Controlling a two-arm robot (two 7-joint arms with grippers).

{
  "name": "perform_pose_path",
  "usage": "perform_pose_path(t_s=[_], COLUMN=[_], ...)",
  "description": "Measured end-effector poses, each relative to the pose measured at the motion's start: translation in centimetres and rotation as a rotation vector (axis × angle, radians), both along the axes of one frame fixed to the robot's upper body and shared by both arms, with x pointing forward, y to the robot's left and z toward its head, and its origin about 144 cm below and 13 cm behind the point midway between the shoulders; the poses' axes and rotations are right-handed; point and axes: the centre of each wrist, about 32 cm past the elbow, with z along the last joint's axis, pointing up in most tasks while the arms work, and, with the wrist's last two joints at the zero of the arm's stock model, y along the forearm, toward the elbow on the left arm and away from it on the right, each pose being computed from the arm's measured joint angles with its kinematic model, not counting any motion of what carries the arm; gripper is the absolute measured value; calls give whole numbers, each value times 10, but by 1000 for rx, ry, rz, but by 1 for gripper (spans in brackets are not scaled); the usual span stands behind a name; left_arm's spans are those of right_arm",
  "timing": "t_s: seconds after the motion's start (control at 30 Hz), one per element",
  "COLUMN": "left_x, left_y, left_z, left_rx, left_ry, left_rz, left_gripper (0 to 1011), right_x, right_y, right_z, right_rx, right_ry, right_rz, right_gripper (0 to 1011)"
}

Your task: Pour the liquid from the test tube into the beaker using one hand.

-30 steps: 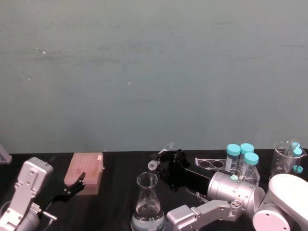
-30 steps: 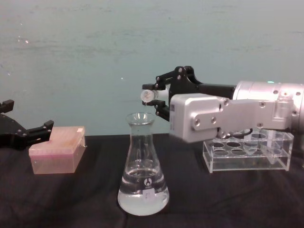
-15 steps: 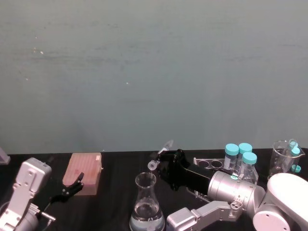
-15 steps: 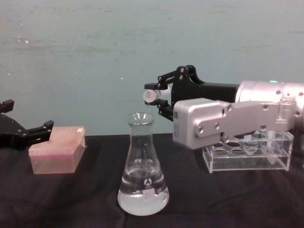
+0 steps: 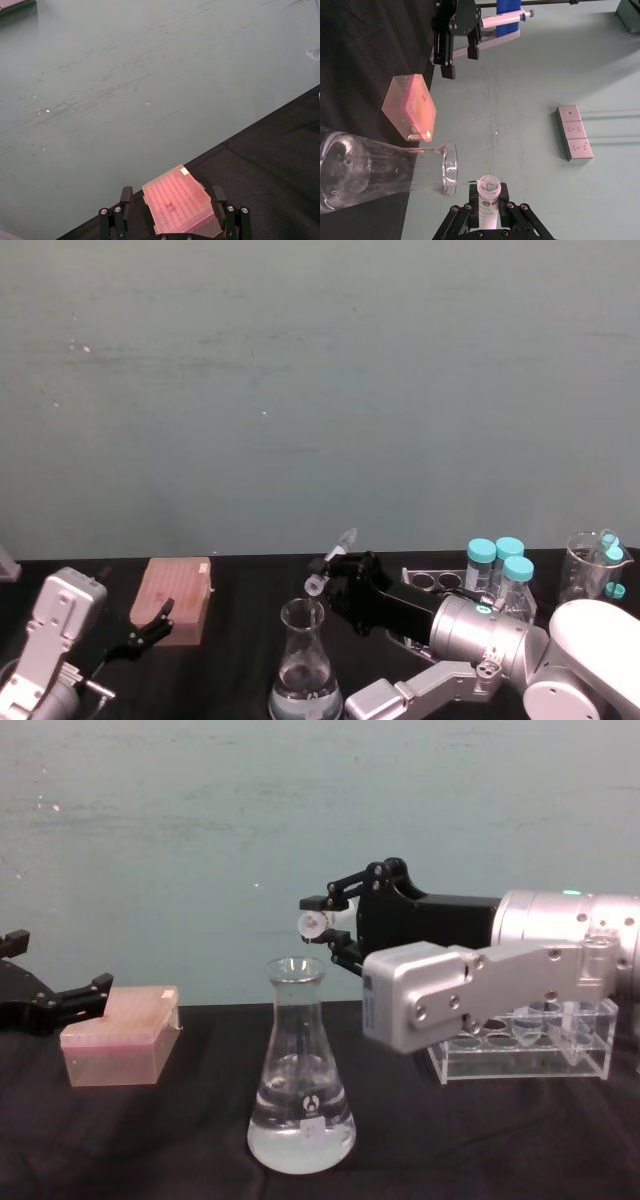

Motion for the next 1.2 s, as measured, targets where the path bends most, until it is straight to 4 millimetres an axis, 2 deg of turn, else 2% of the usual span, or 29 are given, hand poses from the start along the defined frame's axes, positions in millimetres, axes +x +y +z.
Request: perform_pose_path(t_s=[1.2], left_x=[0], left_y=[0], left_z=[0], left_rx=[0], left_ry=[0], left_rz=[0], left_gripper=[1000], right_x=[5], right_y=[6], right_z=[1], right_rx=[-85], right_ry=[-112], right_rz=[15], right_gripper=[224])
